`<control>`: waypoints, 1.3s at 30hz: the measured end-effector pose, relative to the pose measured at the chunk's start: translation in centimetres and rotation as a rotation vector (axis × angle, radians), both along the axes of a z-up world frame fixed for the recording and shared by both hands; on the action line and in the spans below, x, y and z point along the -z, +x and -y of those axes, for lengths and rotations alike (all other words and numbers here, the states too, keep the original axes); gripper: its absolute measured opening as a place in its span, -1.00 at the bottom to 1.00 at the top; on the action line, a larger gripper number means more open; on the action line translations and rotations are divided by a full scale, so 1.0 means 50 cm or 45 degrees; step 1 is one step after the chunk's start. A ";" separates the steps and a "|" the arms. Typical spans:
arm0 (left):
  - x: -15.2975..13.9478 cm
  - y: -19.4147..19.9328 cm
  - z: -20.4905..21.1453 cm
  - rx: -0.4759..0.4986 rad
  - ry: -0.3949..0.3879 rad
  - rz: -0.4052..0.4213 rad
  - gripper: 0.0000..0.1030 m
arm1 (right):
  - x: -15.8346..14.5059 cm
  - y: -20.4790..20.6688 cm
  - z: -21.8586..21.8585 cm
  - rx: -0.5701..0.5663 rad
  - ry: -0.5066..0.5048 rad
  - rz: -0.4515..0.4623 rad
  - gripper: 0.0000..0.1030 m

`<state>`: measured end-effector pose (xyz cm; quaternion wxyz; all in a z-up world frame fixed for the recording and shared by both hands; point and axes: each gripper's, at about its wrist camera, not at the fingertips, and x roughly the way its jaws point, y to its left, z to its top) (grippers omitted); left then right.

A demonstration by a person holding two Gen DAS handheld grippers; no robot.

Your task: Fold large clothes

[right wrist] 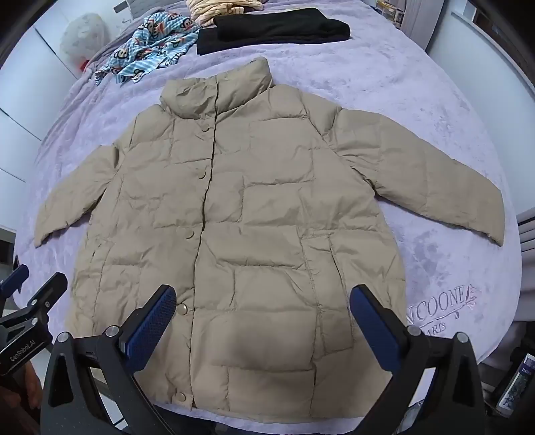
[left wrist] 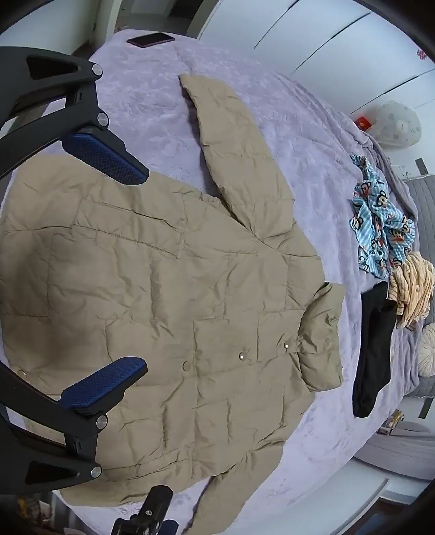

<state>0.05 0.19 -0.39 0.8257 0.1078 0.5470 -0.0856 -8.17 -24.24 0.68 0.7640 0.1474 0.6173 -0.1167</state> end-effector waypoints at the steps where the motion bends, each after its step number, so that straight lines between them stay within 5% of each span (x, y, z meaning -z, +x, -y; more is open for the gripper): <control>1: 0.002 -0.001 -0.003 0.005 -0.024 -0.033 1.00 | -0.002 -0.002 0.003 0.013 0.004 0.010 1.00; 5: -0.003 0.055 -0.031 -0.018 -0.079 -0.178 1.00 | -0.002 -0.004 0.014 0.019 -0.004 0.032 1.00; 12: 0.000 0.048 0.006 0.044 -0.022 -0.087 1.00 | -0.004 0.006 -0.004 0.088 -0.061 0.020 1.00; 39: 0.018 0.072 0.015 0.023 -0.013 -0.123 1.00 | 0.009 0.039 -0.008 0.065 -0.082 -0.015 1.00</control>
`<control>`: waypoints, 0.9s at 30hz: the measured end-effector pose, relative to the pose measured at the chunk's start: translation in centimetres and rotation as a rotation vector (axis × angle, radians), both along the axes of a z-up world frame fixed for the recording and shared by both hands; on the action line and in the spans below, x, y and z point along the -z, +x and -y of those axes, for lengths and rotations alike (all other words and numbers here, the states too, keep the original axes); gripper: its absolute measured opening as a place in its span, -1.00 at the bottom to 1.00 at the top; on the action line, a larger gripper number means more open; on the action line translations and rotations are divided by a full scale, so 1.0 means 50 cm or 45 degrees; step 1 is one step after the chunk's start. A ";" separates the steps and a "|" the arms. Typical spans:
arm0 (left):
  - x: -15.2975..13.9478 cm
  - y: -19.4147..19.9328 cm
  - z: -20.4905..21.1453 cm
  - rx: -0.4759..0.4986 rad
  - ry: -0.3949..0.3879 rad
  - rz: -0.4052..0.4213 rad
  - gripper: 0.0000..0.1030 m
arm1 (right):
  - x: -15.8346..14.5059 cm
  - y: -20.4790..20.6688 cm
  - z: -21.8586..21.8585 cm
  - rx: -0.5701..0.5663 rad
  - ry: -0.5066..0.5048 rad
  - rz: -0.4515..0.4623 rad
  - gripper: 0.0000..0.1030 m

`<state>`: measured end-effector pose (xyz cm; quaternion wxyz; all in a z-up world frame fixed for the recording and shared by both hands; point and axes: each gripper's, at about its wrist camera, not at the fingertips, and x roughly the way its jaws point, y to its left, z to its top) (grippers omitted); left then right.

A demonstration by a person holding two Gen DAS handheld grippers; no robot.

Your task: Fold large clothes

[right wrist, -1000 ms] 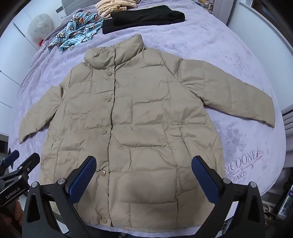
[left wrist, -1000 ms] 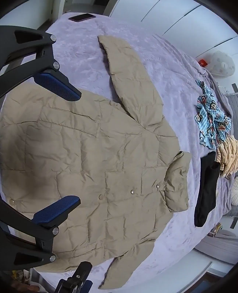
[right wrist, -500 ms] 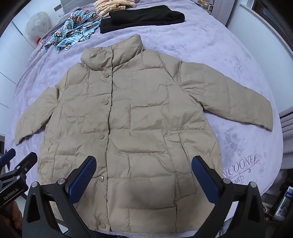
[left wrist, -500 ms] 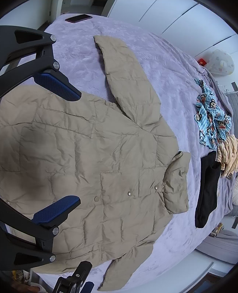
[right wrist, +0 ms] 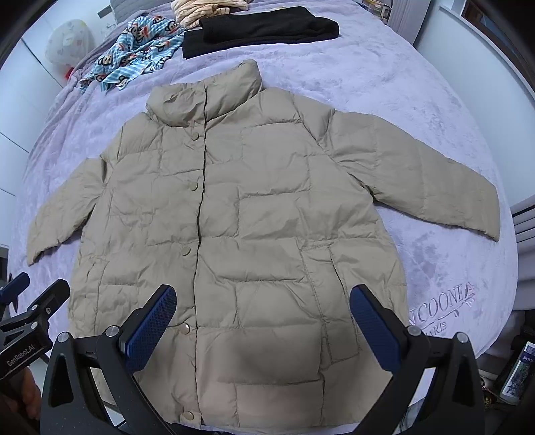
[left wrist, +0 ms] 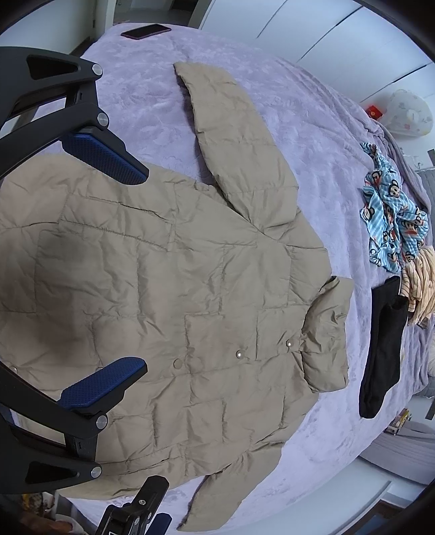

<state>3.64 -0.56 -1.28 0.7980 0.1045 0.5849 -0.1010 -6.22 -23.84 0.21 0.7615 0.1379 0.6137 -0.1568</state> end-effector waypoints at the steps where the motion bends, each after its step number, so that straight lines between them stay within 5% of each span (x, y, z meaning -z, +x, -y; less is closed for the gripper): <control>1: 0.001 0.000 -0.001 -0.002 0.000 -0.001 1.00 | 0.000 0.000 0.000 0.000 0.001 0.000 1.00; 27: 0.002 0.000 -0.004 -0.007 0.000 -0.002 1.00 | 0.008 0.003 -0.010 -0.007 0.001 -0.005 1.00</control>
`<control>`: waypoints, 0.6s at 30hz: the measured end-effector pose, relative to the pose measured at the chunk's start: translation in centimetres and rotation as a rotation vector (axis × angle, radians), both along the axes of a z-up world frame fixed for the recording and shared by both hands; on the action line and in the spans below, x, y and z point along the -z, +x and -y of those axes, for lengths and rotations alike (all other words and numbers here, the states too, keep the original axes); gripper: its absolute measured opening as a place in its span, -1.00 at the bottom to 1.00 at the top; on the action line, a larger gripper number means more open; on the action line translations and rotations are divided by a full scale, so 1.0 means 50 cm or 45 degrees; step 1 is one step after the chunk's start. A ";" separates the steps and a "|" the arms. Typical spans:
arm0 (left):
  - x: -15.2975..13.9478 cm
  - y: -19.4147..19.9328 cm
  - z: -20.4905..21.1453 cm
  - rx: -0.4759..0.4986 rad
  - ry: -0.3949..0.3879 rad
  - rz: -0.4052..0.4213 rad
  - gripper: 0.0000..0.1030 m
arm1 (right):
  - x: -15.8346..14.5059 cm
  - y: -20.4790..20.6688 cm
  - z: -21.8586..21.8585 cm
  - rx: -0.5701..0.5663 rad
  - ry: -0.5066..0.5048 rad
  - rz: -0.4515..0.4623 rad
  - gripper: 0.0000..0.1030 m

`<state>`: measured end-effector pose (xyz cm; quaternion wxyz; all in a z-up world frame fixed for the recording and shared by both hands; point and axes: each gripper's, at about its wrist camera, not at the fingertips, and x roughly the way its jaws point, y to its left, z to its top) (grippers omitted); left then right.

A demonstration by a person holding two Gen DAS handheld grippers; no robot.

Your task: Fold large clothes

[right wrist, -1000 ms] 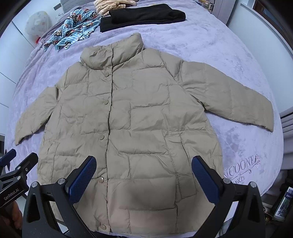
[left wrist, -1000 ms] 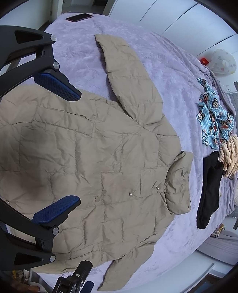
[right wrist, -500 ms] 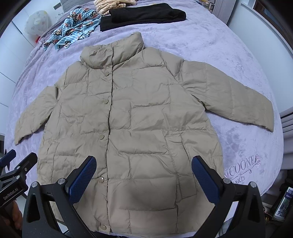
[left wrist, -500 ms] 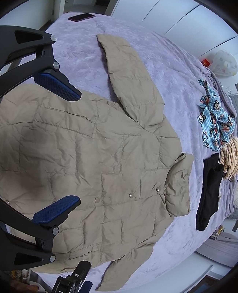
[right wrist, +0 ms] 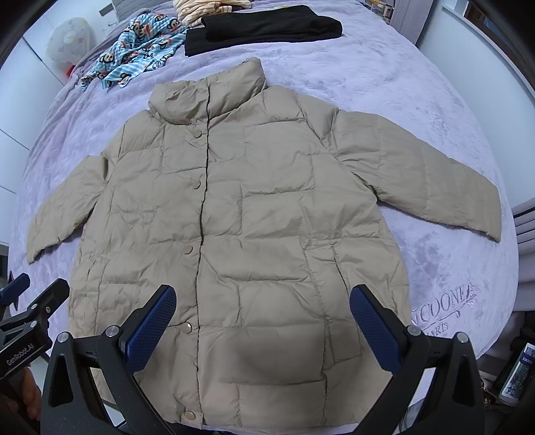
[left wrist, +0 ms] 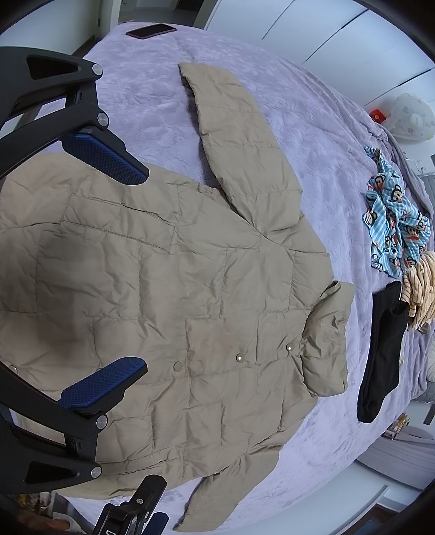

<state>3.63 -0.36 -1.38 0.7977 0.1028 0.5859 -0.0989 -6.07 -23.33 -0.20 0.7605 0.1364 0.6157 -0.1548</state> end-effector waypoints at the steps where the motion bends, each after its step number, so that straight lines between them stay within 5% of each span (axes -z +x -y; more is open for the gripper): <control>1: 0.000 0.000 0.000 0.000 0.001 0.001 1.00 | -0.001 0.000 0.002 -0.001 0.000 0.000 1.00; 18: -0.001 0.001 -0.005 -0.003 -0.001 0.001 1.00 | 0.000 0.002 0.000 -0.001 0.001 -0.001 1.00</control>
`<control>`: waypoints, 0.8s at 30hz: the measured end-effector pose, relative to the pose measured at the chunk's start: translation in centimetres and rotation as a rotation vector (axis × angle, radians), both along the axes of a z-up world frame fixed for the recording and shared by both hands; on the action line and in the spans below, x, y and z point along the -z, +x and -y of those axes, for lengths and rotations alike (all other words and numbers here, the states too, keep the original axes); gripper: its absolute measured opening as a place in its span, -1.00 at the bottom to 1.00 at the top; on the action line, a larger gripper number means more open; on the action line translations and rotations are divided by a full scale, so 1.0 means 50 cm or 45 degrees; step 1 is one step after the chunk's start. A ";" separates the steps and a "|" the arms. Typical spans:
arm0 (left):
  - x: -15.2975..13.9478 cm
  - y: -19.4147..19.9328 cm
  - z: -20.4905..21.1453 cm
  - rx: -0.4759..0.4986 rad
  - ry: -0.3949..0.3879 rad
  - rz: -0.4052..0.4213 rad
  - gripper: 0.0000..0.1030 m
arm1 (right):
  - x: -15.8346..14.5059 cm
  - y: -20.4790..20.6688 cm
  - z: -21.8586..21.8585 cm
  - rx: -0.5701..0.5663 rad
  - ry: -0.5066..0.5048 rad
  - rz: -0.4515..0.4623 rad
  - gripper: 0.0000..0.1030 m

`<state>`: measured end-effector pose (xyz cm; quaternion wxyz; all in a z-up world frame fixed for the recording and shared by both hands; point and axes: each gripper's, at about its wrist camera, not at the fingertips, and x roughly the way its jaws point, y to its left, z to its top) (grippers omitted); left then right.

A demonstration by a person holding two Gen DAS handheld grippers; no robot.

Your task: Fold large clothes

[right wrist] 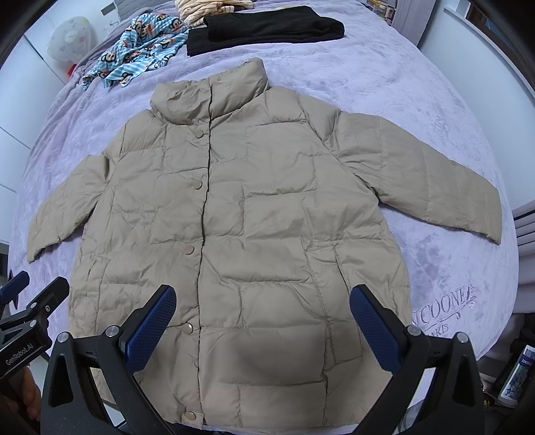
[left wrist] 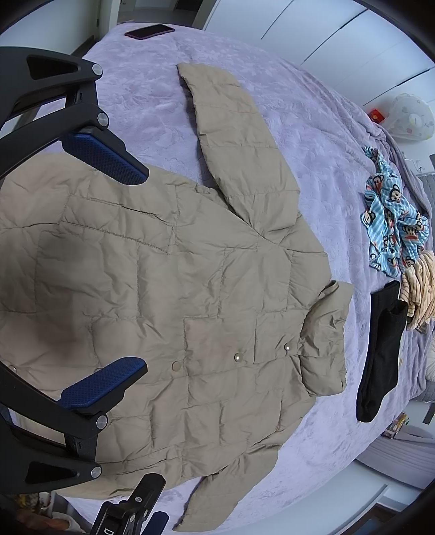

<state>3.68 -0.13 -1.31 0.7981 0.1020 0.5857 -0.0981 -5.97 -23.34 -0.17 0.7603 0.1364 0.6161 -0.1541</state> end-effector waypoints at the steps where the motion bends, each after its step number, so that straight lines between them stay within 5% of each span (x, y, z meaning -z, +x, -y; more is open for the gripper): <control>1: -0.001 0.001 -0.001 -0.001 0.000 0.000 1.00 | -0.001 0.000 0.001 0.001 0.001 -0.001 1.00; 24: -0.003 0.002 -0.003 -0.002 0.000 0.000 1.00 | -0.003 0.002 0.000 0.000 -0.001 -0.001 1.00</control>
